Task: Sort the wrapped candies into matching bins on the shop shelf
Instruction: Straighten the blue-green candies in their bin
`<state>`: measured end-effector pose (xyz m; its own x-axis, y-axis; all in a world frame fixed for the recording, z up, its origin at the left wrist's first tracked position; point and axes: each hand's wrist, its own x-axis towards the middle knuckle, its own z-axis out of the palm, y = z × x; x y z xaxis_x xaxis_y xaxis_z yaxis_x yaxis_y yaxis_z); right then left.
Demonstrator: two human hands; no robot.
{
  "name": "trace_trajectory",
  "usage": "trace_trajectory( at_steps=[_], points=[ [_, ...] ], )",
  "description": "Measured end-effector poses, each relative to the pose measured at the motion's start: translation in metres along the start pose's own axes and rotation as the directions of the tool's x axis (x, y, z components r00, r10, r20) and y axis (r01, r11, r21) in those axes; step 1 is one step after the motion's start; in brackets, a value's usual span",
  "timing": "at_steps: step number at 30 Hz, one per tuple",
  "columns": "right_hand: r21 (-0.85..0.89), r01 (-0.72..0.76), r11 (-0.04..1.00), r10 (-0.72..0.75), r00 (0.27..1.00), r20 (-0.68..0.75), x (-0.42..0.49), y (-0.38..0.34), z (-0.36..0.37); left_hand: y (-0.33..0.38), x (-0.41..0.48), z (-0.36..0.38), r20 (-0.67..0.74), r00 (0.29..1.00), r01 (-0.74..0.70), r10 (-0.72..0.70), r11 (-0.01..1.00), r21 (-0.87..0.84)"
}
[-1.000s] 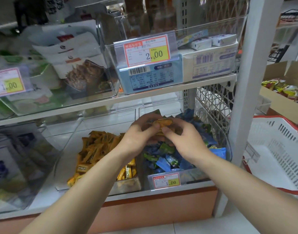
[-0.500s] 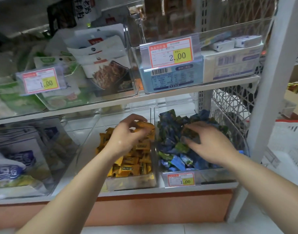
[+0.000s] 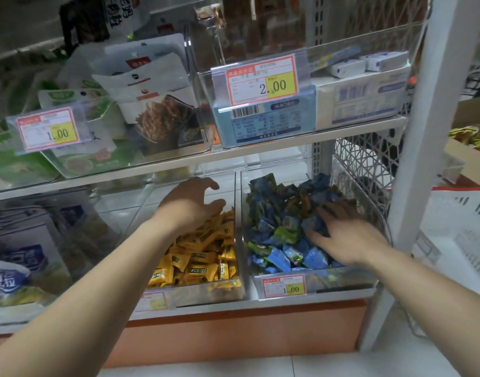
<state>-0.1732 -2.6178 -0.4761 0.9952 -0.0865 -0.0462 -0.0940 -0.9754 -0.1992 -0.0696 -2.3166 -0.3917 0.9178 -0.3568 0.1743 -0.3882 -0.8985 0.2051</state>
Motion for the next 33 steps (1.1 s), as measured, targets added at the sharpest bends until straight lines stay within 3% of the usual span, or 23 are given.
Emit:
trace_trajectory(
  at_steps=[3, 5, 9, 15, 22, 27, 33],
  points=[
    [0.012, 0.004, 1.0, -0.004, 1.0, -0.003, 0.003, 0.002, 0.003, 0.047, 0.022, 0.008, 0.004, 0.991, -0.134, 0.135, 0.987, -0.085],
    [0.028, 0.009, 1.0, -0.009, 1.0, -0.005, 0.004, 0.003, 0.005, 0.08, 0.037, 0.022, 0.081, 0.972, -0.204, 0.221, 0.963, -0.178],
    [0.055, 0.021, 0.998, -0.017, 0.997, -0.072, 0.003, 0.004, 0.01, 0.131, 0.073, 0.069, 0.207, 0.933, -0.248, 0.293, 0.944, -0.22],
    [0.086, 0.032, 0.996, -0.022, 0.994, -0.11, 0.001, 0.006, 0.012, 0.156, 0.112, 0.128, 0.401, 0.883, -0.247, 0.244, 0.968, -0.046],
    [0.087, 0.035, 0.996, -0.024, 0.991, -0.128, 0.001, 0.006, 0.011, 0.148, 0.124, 0.136, 0.469, 0.847, -0.215, 0.252, 0.968, -0.131],
    [0.1, 0.034, 0.994, -0.02, 0.99, -0.137, 0.002, 0.006, 0.012, 0.147, 0.124, 0.143, 0.486, 0.835, -0.242, 0.26, 0.965, -0.101],
    [0.111, 0.042, 0.993, -0.025, 0.988, -0.152, 0.001, 0.007, 0.013, 0.133, 0.122, 0.139, 0.488, 0.826, -0.2, 0.282, 0.956, -0.214]
  ],
)
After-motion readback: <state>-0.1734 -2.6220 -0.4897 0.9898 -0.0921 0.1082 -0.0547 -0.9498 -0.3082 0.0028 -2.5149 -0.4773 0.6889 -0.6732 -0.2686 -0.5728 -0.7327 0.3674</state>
